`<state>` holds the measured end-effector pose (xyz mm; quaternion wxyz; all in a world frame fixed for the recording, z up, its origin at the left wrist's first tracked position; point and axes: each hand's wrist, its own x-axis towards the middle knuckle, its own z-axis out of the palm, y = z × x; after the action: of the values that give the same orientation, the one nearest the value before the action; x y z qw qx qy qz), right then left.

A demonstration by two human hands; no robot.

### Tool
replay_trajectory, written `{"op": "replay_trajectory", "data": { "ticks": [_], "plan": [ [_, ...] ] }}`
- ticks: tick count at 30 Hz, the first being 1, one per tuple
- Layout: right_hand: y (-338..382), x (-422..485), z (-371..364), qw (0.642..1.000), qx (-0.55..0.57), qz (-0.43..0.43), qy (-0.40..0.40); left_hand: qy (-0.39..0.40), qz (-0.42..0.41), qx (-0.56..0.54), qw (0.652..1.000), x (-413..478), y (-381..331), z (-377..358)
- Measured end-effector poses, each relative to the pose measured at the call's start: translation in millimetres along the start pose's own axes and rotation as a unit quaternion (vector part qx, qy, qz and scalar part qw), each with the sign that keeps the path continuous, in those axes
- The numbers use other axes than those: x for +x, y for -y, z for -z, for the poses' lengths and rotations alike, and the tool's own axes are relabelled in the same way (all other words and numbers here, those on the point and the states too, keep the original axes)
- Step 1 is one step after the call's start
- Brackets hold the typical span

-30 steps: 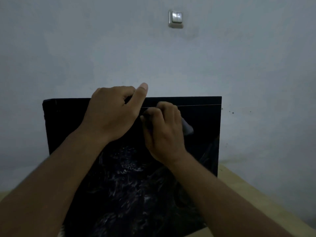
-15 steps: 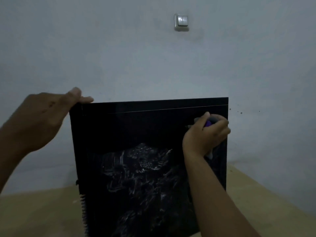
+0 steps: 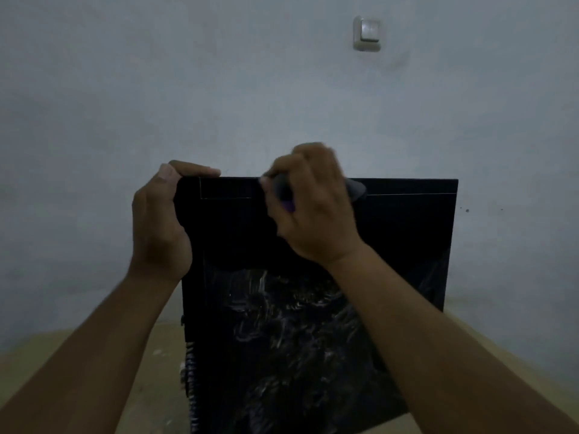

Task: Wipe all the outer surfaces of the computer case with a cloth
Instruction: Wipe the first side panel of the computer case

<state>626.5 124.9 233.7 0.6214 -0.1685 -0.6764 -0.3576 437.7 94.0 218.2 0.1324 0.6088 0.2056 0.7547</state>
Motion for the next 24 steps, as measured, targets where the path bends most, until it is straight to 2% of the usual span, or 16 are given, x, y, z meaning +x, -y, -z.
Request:
{"op": "replay_trajectory", "data": {
  "ticks": [2, 4, 6, 8, 10, 12, 18, 22, 24],
  "plan": [
    [-20.7, -8.2, 8.2, 0.991, -0.004, -0.106, -0.083, -0.003, 0.000, 0.018, 1.000, -1.4, -3.4, -2.7],
    [-37.1, -30.1, 15.2, 0.964, -0.023, -0.217, -0.155, -0.005, -0.004, 0.035, 0.999, -5.4, -1.2, -5.3],
    [-44.3, -57.8, 17.5, 0.914, -0.033, -0.339, -0.219, -0.008, -0.030, 0.047, 0.998, -6.4, -0.3, -5.0],
    [-38.4, -79.4, 13.7, 0.843, -0.016, -0.463, -0.274, -0.014, -0.047, 0.053, 0.997, -7.0, -2.0, -6.5],
    [-21.5, -89.4, 4.7, 0.800, -0.013, -0.527, -0.288, -0.027, -0.056, 0.075, 0.995, -9.3, -5.3, -10.4],
    [4.5, -85.8, -6.8, 0.806, -0.005, -0.525, -0.271, -0.042, -0.055, 0.096, 0.993, -12.3, -9.3, -13.5],
    [84.6, -31.0, -43.9, 0.904, 0.042, -0.383, -0.188, -0.036, -0.037, 0.082, 0.995, -12.2, -8.1, -12.2],
    [70.3, 1.4, -40.8, 0.965, 0.070, -0.227, -0.113, 0.003, -0.034, 0.084, 0.996, -11.0, -6.5, -6.3],
    [47.6, 6.3, -34.1, 0.982, 0.067, -0.150, -0.093, 0.019, -0.026, 0.077, 0.996, -12.6, -8.3, -5.9]
  ]
}}
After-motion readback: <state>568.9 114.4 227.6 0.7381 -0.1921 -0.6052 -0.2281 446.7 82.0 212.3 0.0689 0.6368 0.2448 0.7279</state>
